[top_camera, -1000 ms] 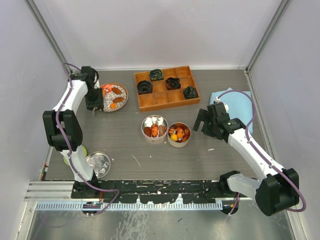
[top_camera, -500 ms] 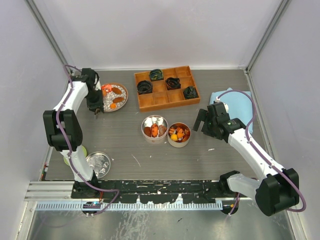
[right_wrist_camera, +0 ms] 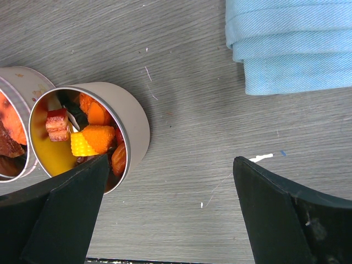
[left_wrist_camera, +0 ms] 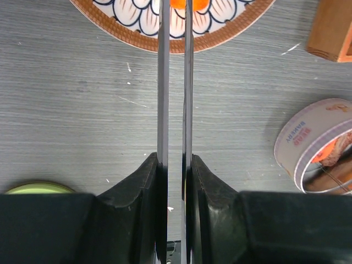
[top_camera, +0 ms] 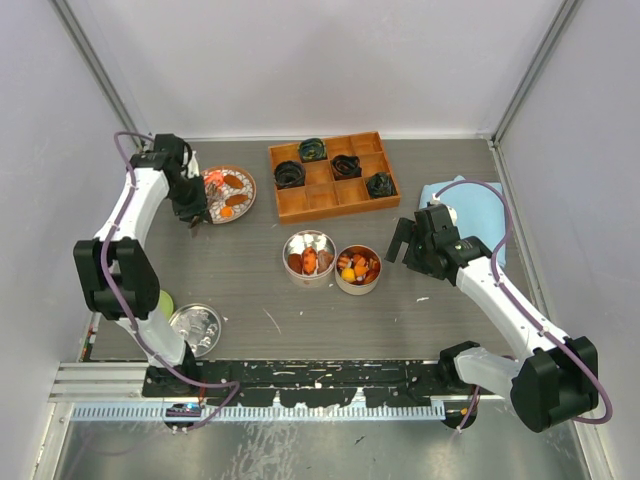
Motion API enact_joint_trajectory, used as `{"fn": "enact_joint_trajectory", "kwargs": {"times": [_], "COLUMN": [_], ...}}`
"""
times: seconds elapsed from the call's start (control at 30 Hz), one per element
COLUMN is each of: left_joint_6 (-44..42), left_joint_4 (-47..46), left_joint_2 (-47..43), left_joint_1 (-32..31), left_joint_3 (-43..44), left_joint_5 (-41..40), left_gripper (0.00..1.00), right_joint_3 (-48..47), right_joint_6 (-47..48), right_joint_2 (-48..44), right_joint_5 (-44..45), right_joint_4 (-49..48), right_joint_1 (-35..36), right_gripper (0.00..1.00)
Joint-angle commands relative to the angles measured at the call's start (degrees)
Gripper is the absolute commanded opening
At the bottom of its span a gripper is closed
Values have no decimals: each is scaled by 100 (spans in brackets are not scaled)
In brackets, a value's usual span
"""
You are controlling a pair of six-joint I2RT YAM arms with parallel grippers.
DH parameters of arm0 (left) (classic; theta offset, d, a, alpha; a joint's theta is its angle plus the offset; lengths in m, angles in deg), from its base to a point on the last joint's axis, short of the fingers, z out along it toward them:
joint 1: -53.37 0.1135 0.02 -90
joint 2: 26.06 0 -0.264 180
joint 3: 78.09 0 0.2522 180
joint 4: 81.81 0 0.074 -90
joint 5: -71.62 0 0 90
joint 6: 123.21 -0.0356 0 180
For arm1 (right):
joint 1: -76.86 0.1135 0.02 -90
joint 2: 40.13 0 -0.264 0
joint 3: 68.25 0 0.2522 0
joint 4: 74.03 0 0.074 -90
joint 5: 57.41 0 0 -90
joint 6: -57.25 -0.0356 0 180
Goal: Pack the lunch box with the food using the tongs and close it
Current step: Pick up the fake food from the plate, then place the fake food in the packing box.
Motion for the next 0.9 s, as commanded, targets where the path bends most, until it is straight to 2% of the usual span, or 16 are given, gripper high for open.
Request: {"fn": "enact_joint_trajectory", "kwargs": {"times": [0.0,0.2,0.43,0.63,0.87], "left_joint_6": [104,145,209,402,813], "left_joint_4": [116,228,390,514,214], "left_joint_2": [-477,-844,-1141,-1452,-1851], "left_joint_1": [-146,-457,-721,-1642,-2728], "left_joint_3": [14,-65,109,73,-700], "left_joint_5": [320,208,492,645,1059], "left_gripper": [4,4,3,4,5], "right_joint_3": [-106,-102,-109,-136,-109], "right_joint_6": [11,-18,-24,-54,-88], "right_joint_2": [-116,-108,-121,-141,-198], "right_joint_5": [-7,-36,-60,-79,-84], "right_joint_4": [-155,-150,-155,-155,-146], "right_joint_1": [-20,-26,-24,-23,-26], "right_gripper": [100,100,100,100,100]}}
